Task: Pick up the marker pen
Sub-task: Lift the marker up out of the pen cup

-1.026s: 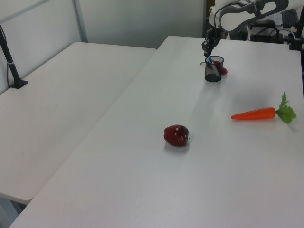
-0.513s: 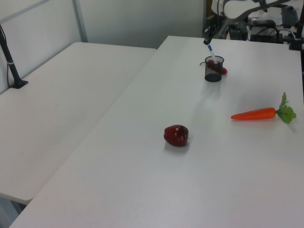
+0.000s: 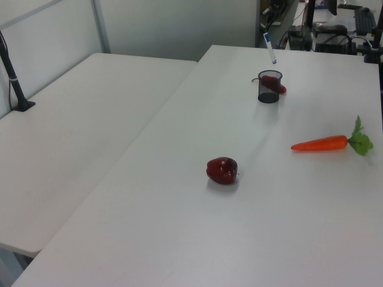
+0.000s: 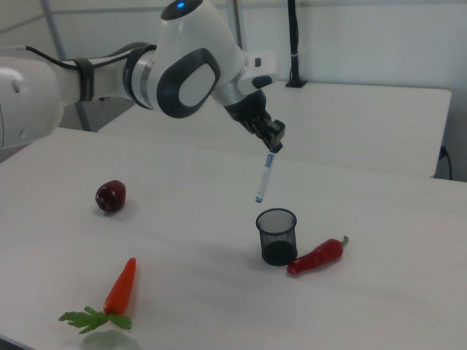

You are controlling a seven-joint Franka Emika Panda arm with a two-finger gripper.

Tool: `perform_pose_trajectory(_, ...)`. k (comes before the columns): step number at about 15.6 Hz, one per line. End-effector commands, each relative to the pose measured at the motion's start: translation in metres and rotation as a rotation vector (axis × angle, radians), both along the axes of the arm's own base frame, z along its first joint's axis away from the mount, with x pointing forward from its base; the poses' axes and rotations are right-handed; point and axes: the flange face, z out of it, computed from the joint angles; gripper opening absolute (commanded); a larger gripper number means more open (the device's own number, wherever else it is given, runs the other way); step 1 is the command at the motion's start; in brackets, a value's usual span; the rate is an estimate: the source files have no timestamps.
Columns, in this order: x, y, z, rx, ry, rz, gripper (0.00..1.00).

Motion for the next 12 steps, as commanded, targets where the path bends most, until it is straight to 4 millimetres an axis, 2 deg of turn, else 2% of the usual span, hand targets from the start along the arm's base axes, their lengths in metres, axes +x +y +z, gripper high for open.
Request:
perform_pose_trajectory(1,0.001,0.064,-0.005,0.059,0.066,0.046,0.11)
perform_pose_trajectory(3,0.008,0.105,-0.016,0.063,0.092,0.107,0.12)
perform_pose_trajectory(4,0.011,0.118,-0.024,0.065,0.106,0.127,0.13)
perform_pose_trajectory(6,0.017,0.163,-0.045,0.068,0.155,0.191,0.13)
perform_pose_trajectory(8,0.018,0.198,-0.064,0.07,0.207,0.235,0.13)
perform_pose_trajectory(12,0.017,0.254,-0.099,0.067,0.286,0.314,0.13)
